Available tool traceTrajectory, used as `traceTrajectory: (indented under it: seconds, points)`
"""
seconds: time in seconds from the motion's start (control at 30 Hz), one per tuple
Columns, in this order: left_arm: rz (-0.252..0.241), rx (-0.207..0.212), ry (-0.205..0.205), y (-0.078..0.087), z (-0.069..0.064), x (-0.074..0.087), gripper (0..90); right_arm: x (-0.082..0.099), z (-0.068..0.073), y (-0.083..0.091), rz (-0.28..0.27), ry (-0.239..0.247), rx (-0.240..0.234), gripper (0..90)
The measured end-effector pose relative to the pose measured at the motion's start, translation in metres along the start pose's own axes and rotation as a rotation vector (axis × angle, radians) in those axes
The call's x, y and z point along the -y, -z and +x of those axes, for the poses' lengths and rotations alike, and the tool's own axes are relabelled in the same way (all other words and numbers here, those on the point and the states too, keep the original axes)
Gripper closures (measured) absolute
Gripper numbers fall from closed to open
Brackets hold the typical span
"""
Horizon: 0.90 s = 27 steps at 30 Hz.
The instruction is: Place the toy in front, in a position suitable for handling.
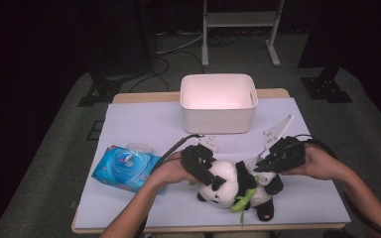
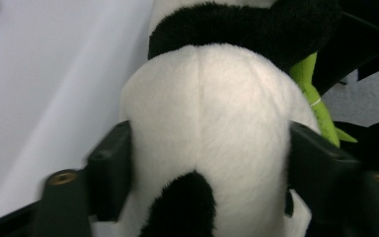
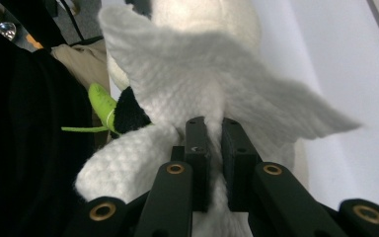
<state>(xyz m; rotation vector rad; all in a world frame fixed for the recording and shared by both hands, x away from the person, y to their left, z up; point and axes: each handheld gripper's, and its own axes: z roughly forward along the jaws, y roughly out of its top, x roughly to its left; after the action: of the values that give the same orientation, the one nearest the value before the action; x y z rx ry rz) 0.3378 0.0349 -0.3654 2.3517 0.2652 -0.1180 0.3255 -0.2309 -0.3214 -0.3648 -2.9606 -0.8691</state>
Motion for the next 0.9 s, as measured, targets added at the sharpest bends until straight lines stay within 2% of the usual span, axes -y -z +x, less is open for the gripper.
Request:
traceTrajectory:
  seconds: [0.03, 0.1, 0.2, 0.27, 0.37, 0.5, 0.57, 0.67, 0.77, 0.9]
  points:
    - [-0.006, -0.007, -0.005, 0.001, 0.0, 0.001, 35.4, 0.0, -0.001, 0.002, -0.012, 0.002, -0.006, 82.5]
    - [-0.011, -0.027, -0.026, 0.003, -0.001, 0.0, 37.1, -0.001, -0.002, 0.006, -0.03, 0.006, -0.002, 82.5]
    - [-0.014, -0.054, -0.063, 0.007, 0.0, -0.005, 38.3, -0.007, -0.003, 0.011, -0.038, 0.019, 0.015, 82.5]
    - [-0.016, -0.078, -0.107, 0.013, -0.001, -0.01, 38.3, -0.013, -0.004, 0.015, -0.048, 0.026, 0.021, 82.4]
    - [-0.02, -0.112, -0.137, 0.023, 0.001, -0.014, 38.2, -0.021, -0.007, 0.016, -0.046, 0.034, 0.03, 82.4]
    - [-0.029, -0.11, -0.148, 0.024, 0.004, -0.014, 37.9, -0.038, -0.014, 0.006, -0.038, 0.05, 0.017, 82.4]
    - [-0.039, -0.107, -0.152, 0.022, 0.004, -0.011, 37.4, -0.048, -0.016, -0.005, -0.027, 0.063, 0.005, 82.4]
    - [-0.029, -0.105, -0.156, 0.021, 0.004, -0.006, 36.7, -0.058, -0.018, -0.02, -0.007, 0.079, -0.013, 82.3]
    - [-0.055, -0.093, -0.138, 0.022, 0.006, 0.004, 36.6, -0.058, -0.017, -0.021, 0.005, 0.082, -0.013, 82.4]
    - [-0.063, -0.087, -0.11, 0.021, 0.008, 0.013, 35.9, -0.044, -0.013, -0.01, -0.009, 0.06, 0.002, 82.4]
